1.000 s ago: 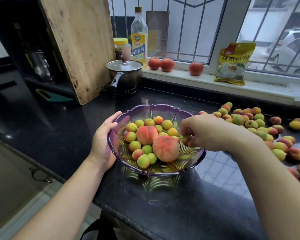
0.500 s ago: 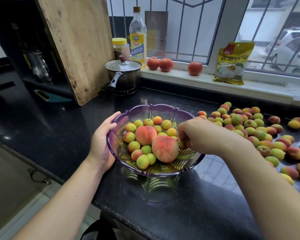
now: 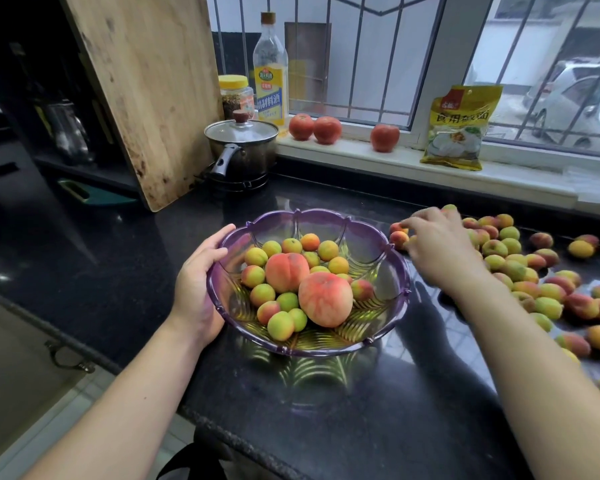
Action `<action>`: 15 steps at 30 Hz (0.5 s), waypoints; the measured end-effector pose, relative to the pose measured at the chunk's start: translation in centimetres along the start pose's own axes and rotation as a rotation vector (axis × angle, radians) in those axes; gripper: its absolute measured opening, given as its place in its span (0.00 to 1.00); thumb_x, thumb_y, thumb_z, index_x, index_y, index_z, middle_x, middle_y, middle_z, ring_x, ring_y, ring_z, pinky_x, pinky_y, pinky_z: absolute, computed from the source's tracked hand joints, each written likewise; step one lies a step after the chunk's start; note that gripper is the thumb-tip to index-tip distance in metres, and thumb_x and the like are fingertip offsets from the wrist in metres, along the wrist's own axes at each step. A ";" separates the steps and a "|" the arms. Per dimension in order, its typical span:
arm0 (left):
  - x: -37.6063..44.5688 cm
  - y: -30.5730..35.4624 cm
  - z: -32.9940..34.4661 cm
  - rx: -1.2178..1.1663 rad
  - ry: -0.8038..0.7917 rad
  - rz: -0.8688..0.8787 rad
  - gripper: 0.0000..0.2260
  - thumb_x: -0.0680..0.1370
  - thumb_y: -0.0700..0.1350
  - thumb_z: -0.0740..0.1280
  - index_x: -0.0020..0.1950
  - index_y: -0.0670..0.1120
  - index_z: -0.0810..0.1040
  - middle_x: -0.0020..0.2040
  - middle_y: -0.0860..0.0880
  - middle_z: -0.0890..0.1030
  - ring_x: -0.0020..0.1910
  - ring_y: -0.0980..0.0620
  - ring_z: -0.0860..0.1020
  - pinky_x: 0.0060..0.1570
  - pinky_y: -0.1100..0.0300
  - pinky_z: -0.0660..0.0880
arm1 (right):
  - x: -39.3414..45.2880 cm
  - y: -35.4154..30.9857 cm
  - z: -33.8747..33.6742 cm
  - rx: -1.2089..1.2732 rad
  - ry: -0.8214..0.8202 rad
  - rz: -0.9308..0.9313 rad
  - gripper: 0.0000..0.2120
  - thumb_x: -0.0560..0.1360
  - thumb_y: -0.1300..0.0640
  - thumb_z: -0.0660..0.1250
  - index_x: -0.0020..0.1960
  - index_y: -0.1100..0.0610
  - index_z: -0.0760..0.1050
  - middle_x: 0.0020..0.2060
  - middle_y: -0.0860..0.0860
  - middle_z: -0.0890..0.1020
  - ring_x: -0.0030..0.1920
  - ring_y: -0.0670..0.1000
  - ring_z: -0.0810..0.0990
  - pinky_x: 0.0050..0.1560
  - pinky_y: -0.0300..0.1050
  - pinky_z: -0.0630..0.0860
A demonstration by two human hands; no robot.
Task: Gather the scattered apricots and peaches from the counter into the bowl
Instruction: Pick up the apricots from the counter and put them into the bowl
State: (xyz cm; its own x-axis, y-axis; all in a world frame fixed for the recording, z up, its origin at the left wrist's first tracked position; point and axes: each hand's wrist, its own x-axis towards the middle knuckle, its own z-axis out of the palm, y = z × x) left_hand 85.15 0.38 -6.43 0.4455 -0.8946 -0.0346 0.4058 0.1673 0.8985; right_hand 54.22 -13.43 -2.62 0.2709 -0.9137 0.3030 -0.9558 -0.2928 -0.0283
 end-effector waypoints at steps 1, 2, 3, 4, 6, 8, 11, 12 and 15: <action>0.0 0.0 0.0 0.003 0.001 -0.002 0.19 0.84 0.41 0.57 0.73 0.45 0.77 0.64 0.44 0.85 0.65 0.44 0.83 0.70 0.42 0.74 | -0.1 -0.2 0.8 -0.041 0.013 -0.073 0.20 0.79 0.54 0.67 0.71 0.50 0.73 0.69 0.53 0.73 0.65 0.60 0.66 0.64 0.56 0.68; 0.1 0.0 0.0 0.005 0.001 -0.003 0.19 0.84 0.41 0.57 0.73 0.45 0.77 0.64 0.44 0.85 0.65 0.44 0.83 0.71 0.42 0.74 | -0.3 -0.5 1.4 -0.073 0.010 -0.129 0.24 0.79 0.51 0.68 0.73 0.50 0.70 0.70 0.53 0.72 0.66 0.60 0.66 0.64 0.55 0.68; 0.1 0.0 0.1 0.007 0.002 -0.005 0.19 0.84 0.41 0.57 0.73 0.45 0.77 0.64 0.44 0.85 0.65 0.44 0.83 0.71 0.41 0.74 | -0.4 -0.5 2.0 -0.086 -0.008 -0.151 0.26 0.79 0.49 0.68 0.75 0.50 0.69 0.72 0.52 0.71 0.67 0.60 0.66 0.64 0.55 0.68; 0.1 0.0 0.1 0.008 0.004 -0.006 0.18 0.84 0.41 0.57 0.72 0.45 0.78 0.64 0.44 0.85 0.65 0.44 0.83 0.71 0.41 0.74 | -0.4 -0.6 2.4 -0.089 -0.019 -0.147 0.27 0.79 0.47 0.67 0.76 0.50 0.67 0.72 0.52 0.71 0.68 0.59 0.66 0.64 0.54 0.67; 0.0 0.0 0.0 0.007 0.005 -0.007 0.18 0.84 0.40 0.57 0.72 0.45 0.78 0.64 0.44 0.85 0.65 0.44 0.83 0.71 0.41 0.74 | -0.4 -0.6 2.9 -0.089 -0.026 -0.125 0.26 0.80 0.47 0.66 0.76 0.51 0.67 0.71 0.52 0.71 0.67 0.58 0.67 0.63 0.53 0.68; 0.0 0.0 -0.1 0.007 0.005 -0.004 0.18 0.84 0.40 0.57 0.72 0.45 0.78 0.64 0.44 0.85 0.65 0.44 0.83 0.71 0.41 0.74 | -0.3 -0.5 3.0 -0.060 0.030 -0.140 0.22 0.79 0.51 0.68 0.72 0.54 0.72 0.65 0.54 0.74 0.62 0.57 0.71 0.59 0.51 0.70; 0.1 0.0 -0.1 0.010 0.008 -0.002 0.19 0.84 0.40 0.57 0.72 0.44 0.78 0.64 0.44 0.85 0.65 0.44 0.83 0.71 0.42 0.74 | -0.2 -0.3 3.3 0.024 0.140 -0.123 0.16 0.78 0.57 0.71 0.65 0.58 0.77 0.56 0.56 0.76 0.53 0.56 0.73 0.53 0.49 0.73; 0.1 -0.1 -0.1 0.010 0.008 -0.001 0.19 0.84 0.40 0.57 0.73 0.44 0.78 0.65 0.44 0.85 0.65 0.44 0.83 0.71 0.42 0.74 | -0.1 -0.3 3.3 0.019 0.144 -0.087 0.13 0.79 0.57 0.69 0.63 0.58 0.78 0.54 0.56 0.75 0.52 0.56 0.73 0.51 0.49 0.73; 0.0 0.0 -0.1 0.013 0.001 0.003 0.19 0.84 0.40 0.57 0.73 0.44 0.77 0.65 0.44 0.85 0.65 0.44 0.83 0.71 0.42 0.74 | 0.0 -0.2 3.0 -0.151 0.063 -0.029 0.12 0.82 0.51 0.63 0.60 0.55 0.79 0.53 0.55 0.78 0.51 0.55 0.72 0.48 0.48 0.69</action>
State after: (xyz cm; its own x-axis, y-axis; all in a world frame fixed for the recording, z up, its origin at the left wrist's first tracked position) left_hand 85.20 0.38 -6.47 0.4474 -0.8938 -0.0317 0.3942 0.1652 0.9040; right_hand 54.74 -14.22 -5.50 0.2957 -0.8846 0.3606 -0.9552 -0.2691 0.1233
